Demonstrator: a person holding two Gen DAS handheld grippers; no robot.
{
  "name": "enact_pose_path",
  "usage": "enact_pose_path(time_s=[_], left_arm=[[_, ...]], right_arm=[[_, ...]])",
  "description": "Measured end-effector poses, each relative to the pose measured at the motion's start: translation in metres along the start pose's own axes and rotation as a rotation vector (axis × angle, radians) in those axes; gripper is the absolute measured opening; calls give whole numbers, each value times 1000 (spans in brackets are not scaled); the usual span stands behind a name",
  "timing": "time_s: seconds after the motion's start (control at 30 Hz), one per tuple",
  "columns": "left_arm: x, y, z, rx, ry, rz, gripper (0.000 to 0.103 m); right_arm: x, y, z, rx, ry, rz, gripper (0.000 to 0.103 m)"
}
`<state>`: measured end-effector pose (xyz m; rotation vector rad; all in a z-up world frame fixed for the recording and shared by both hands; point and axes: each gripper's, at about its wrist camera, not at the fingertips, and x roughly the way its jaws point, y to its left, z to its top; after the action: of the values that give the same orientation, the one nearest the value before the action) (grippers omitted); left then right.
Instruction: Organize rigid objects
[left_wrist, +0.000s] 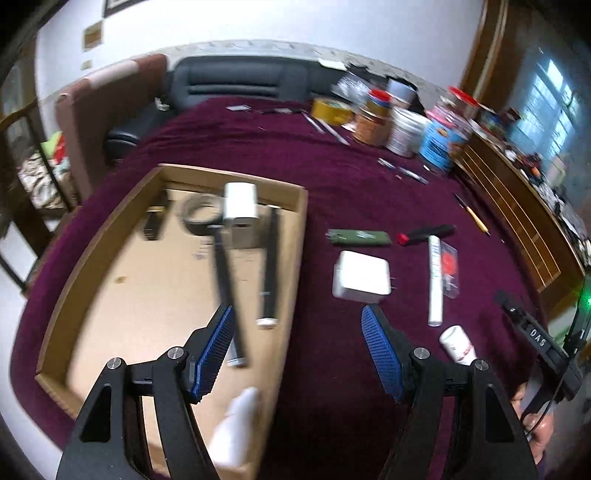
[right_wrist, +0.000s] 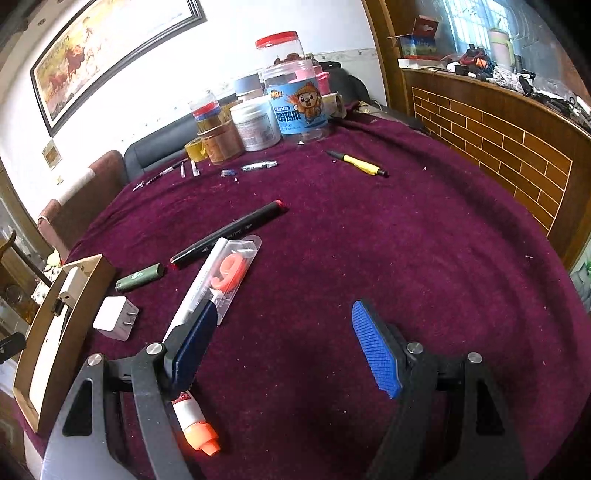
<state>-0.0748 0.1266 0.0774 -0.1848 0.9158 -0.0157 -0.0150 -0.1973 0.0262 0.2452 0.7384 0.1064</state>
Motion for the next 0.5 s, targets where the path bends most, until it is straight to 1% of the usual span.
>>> enact_pose_path(time_s=[0.07,0.17,0.27,0.3,0.37,0.4,0.47,0.5], left_arm=[[14,-14,8,24,24,-19,65],[38,-33,19,78,42,9,65],[61,-48,25,117,74,5,65],[69,-52,27,129,90,21,65],[75,-58,27,141,106,31,65],[75,-59,29,140,106,23,65],[72,-65,36,158,93,15,65],[72,-70,42,187,78,23,65]], right_arm=[[1,0,0,0,2,-2,76],[2,0,-1,-4,7,-6,76],[4,1,-1,-9,16,-10,76],[4,1,-1,-9,17,-11,76],[3,0,-1,-7,15,-12,76],[4,0,-1,-5,15,-12,76],[4,0,-1,-5,17,-13,76],[5,0,-1,-6,20,-11,76]])
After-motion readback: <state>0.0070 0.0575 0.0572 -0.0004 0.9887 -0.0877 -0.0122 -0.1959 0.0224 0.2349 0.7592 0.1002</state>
